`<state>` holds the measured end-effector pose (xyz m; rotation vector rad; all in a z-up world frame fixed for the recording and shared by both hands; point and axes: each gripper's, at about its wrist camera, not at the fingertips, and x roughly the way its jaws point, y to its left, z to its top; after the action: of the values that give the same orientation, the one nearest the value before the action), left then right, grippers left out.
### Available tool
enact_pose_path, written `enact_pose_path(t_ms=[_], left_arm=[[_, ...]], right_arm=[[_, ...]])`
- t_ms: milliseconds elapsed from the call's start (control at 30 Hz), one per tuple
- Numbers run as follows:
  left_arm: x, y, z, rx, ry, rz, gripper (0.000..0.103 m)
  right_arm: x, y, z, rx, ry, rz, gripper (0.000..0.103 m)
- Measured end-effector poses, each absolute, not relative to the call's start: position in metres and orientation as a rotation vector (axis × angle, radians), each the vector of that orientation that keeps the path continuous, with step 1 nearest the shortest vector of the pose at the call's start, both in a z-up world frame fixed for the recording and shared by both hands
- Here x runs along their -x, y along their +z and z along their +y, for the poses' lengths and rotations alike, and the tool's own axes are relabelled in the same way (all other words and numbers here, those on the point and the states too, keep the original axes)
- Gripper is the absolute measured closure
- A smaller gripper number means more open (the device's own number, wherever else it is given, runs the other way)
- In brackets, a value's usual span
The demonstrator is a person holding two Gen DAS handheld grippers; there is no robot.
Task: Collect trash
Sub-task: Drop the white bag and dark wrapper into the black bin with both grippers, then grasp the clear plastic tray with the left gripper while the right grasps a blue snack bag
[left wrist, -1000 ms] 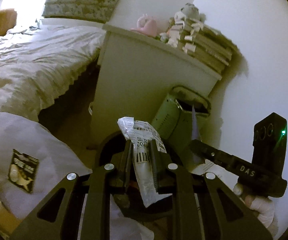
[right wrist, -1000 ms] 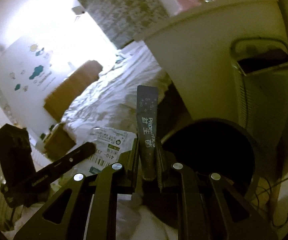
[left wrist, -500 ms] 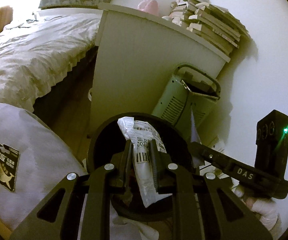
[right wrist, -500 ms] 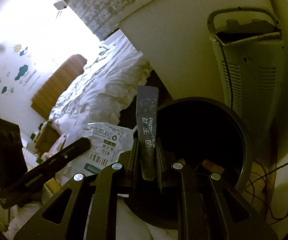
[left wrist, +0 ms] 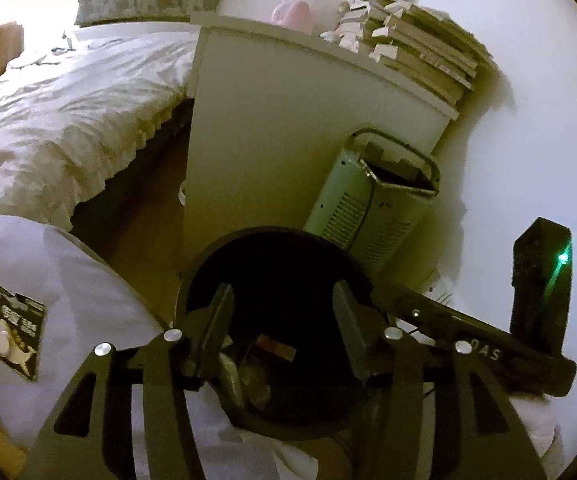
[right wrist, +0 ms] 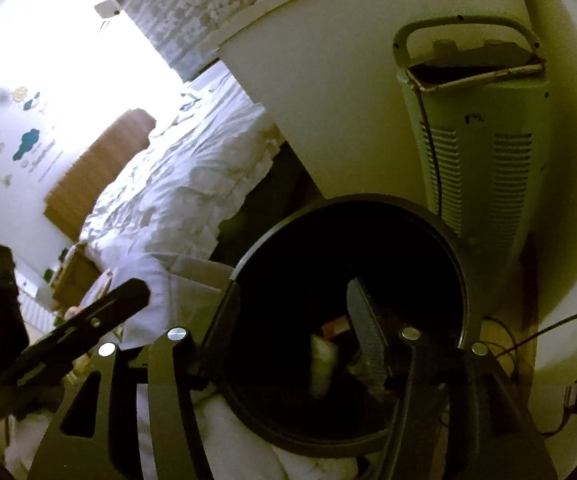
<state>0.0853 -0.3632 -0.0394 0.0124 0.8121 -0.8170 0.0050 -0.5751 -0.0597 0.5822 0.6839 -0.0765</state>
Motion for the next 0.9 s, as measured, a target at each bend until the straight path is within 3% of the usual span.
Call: enact_pose_path(t_ms=[67, 133, 200, 467, 800, 900], left_arm=[[-0.082, -0.034, -0.359, -0.011, -0.816, 0.799, 0.05], [-0.078, -0.027, -0.351, -0.007, -0.808, 0.78, 0.04], [-0.075, -0.02, -0.341, 0.001, -0.797, 0.756, 0.037], [-0.069, -0.001, -0.271, 0.049, -0.717, 0.7, 0.034], [-0.078, -0.008, -0.116, 0.094, -0.442, 0.677, 0.033], [-0.084, -0.015, -0.071, 0.075, -0.35, 0.685, 0.033]], right_arm=[[-0.006, -0.057, -0.572, -0.574, -0.067, 0.678, 0.04], [-0.007, -0.052, -0.564, -0.562, -0.051, 0.673, 0.04], [-0.008, -0.048, -0.558, -0.55, -0.037, 0.672, 0.04], [-0.02, -0.027, -0.511, -0.48, 0.057, 0.674, 0.04], [-0.057, 0.004, -0.391, -0.309, 0.322, 0.724, 0.024], [-0.069, 0.015, -0.346, -0.24, 0.399, 0.741, 0.015]])
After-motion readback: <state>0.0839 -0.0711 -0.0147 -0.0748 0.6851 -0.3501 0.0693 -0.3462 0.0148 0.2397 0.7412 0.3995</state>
